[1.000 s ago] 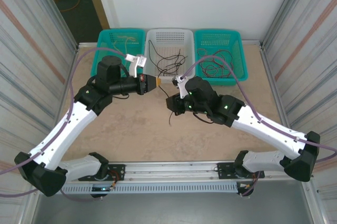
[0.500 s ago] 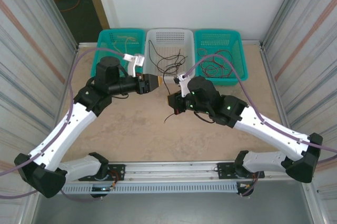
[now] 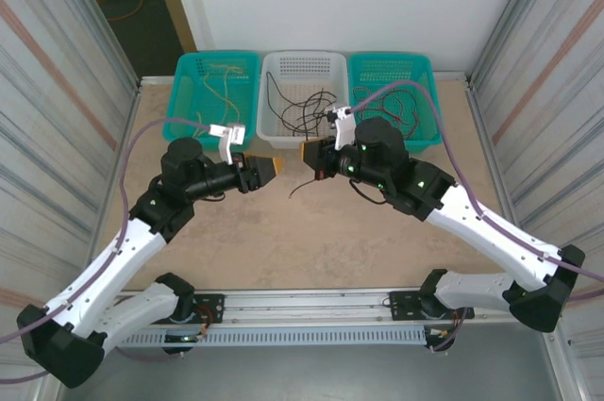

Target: Untangle the cables

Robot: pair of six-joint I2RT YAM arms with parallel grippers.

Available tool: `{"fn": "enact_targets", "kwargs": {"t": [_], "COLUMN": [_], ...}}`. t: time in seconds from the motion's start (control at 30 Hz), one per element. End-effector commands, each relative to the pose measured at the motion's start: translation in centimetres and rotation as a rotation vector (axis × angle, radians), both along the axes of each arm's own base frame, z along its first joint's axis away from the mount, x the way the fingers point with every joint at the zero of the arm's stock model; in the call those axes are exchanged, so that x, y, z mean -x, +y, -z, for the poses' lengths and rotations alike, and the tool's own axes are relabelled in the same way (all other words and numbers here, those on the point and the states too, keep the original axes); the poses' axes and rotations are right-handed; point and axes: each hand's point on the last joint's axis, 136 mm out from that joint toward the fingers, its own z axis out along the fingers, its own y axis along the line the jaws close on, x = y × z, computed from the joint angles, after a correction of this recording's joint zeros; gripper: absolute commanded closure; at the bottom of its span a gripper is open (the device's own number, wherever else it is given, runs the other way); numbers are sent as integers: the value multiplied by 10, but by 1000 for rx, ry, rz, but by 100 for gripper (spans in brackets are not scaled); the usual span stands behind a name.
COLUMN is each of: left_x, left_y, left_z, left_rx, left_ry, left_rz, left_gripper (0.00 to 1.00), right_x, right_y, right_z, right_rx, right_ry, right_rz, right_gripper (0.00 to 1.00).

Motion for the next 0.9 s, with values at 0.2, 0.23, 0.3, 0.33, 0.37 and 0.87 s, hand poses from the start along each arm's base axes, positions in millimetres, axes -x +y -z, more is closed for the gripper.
{"fn": "enact_targets", "kwargs": {"t": [0.2,0.23,0.3,0.33,0.37,0.87], "left_x": [-3,-2,-1,0,-1,6], "left_y": [-14,-13,-9,-6,0,35], "left_z": [33,32,31,31,32,55], "left_rx": [-69,-69,-82,-100,-126,-292], "left_ry": [61,57,48,39,36,52], "left_rz": [-2,-6,-16,-29,-53,-162], "left_gripper": [47,47,47,46,46,39], "right_x": [-14,-18,-30,-39,-50,-220], "right_y": [5,5,3,2,0,-7], "right_z": [-72,-74,-81,-84,-86,-17], "right_rx": [-95,-92,-89,-89,-90,-22], "right_ry": [-106,-115,-130,-133,-130,57], "right_rz": [-20,-19,-2,5,17,148], "right_gripper": [100,100,100,100,100,100]}}
